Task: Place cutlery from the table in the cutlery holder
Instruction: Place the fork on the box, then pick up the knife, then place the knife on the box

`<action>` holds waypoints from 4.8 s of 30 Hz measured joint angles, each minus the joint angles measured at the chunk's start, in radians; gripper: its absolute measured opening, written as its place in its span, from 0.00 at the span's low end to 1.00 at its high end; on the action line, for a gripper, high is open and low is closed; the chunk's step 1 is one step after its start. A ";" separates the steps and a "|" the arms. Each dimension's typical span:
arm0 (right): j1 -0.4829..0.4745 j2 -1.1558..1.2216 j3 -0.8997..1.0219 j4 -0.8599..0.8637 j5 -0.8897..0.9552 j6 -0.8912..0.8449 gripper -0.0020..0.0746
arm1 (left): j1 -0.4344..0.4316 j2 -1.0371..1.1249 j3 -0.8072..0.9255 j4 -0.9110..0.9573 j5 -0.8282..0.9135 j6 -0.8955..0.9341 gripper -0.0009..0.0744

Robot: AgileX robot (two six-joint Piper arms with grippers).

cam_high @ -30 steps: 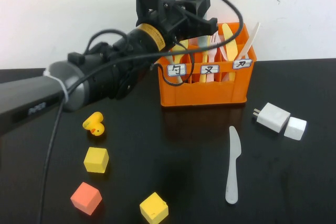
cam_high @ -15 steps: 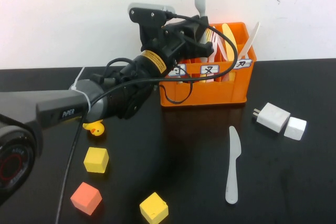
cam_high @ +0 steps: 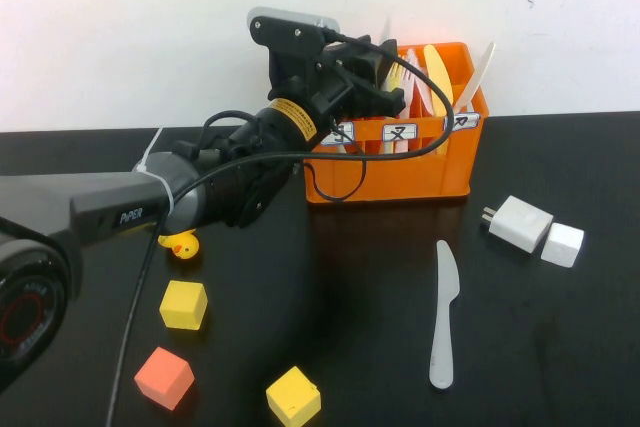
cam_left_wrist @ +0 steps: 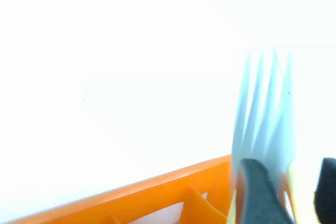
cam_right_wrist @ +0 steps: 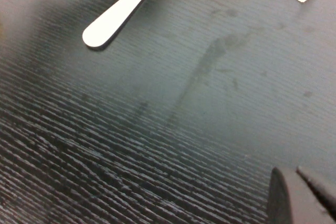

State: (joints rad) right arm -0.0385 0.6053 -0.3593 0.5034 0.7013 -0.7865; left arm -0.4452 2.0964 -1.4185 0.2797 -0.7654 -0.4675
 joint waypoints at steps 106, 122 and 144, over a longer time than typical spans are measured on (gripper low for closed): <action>0.628 1.395 -0.992 -0.534 0.213 0.648 0.24 | -0.011 -1.680 1.077 -0.200 1.219 -0.242 0.01; 0.626 1.195 -0.980 -0.310 0.038 0.464 0.24 | -0.011 -1.681 1.077 -0.162 1.218 -0.242 0.01; 0.592 1.086 -0.974 -0.421 -0.701 0.458 0.24 | -0.011 -1.681 1.077 -0.162 1.215 -0.242 0.01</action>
State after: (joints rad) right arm 0.5534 1.6916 -1.3330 0.0822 0.0000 -0.3280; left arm -0.4563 0.4158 -0.3410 0.1179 0.4499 -0.7097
